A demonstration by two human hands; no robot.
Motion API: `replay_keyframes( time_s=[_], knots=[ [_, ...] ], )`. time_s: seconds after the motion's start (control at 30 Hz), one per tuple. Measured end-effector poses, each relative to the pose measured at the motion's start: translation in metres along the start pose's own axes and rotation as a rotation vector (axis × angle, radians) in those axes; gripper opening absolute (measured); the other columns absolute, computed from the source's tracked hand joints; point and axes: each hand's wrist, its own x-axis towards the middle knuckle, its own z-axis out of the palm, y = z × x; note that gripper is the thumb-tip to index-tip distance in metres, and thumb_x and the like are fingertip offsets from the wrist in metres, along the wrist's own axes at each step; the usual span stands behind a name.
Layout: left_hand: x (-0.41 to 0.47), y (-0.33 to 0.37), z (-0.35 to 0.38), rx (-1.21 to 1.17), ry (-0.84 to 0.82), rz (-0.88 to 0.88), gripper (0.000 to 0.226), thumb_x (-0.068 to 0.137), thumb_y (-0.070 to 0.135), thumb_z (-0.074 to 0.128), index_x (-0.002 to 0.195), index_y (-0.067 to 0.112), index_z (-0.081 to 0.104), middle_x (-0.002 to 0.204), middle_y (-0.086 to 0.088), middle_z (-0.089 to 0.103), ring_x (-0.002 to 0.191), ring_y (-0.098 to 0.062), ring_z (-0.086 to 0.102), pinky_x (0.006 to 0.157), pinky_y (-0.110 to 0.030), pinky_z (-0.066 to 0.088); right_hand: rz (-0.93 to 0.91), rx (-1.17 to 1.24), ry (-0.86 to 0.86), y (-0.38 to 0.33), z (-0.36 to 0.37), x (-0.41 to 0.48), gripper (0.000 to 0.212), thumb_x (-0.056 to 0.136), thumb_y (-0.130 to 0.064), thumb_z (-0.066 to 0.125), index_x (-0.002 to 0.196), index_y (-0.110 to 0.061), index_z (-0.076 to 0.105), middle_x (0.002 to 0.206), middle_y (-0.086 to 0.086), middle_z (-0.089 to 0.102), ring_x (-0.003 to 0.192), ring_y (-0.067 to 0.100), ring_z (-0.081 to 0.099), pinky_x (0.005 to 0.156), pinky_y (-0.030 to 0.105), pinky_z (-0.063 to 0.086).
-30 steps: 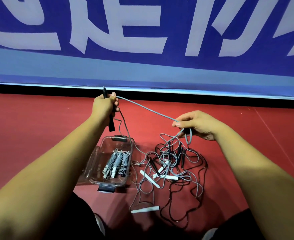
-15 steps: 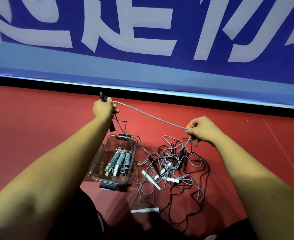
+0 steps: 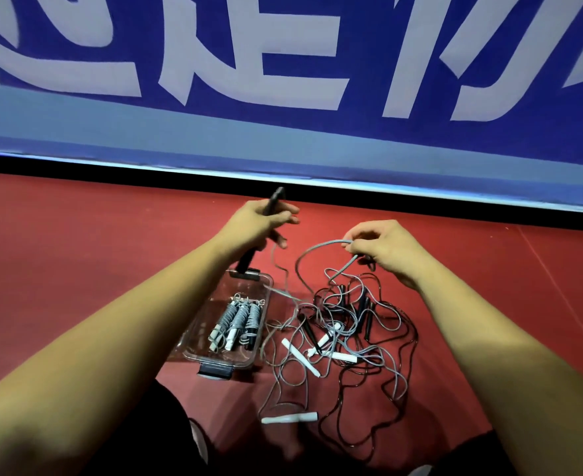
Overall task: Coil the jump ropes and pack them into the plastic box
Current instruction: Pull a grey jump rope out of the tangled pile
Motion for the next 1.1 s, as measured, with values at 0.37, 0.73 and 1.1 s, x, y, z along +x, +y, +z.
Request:
replay_keyframes(
  time_s=[0.37, 0.73, 1.1],
  knots=[
    [-0.004, 0.008, 0.033, -0.050, -0.050, 0.022, 0.026, 0.098, 0.021, 0.060, 0.074, 0.011, 0.059, 0.055, 0.001, 0.036, 0.038, -0.012, 0.032, 0.040, -0.018, 0.019, -0.084, -0.144, -0.016, 0.002, 0.010, 0.002, 0.006, 0.085, -0.004, 0.066, 0.083, -0.005, 0.071, 0.068, 0.013, 0.061, 0.063, 0.022, 0.055, 0.064, 0.041, 0.051],
    [0.016, -0.010, -0.019, -0.294, 0.454, -0.158, 0.027, 0.100, 0.024, 0.055, 0.074, 0.015, 0.053, 0.060, 0.001, 0.041, 0.036, -0.011, 0.036, 0.040, -0.015, 0.021, 0.183, 0.188, 0.025, 0.023, -0.013, 0.006, 0.019, 0.084, 0.012, 0.056, 0.094, -0.001, 0.065, 0.061, 0.008, 0.048, 0.036, 0.009, 0.033, 0.041, 0.019, 0.030],
    [0.001, -0.031, -0.026, 0.418, 0.016, -0.165, 0.015, 0.096, 0.019, 0.063, 0.102, 0.009, 0.072, 0.088, -0.005, 0.073, 0.043, -0.011, 0.058, 0.038, -0.018, 0.030, 0.042, 0.035, -0.083, 0.011, -0.005, 0.001, 0.008, 0.088, -0.007, 0.067, 0.084, -0.012, 0.072, 0.055, 0.003, 0.053, 0.045, 0.013, 0.038, 0.050, 0.024, 0.031]
  ],
)
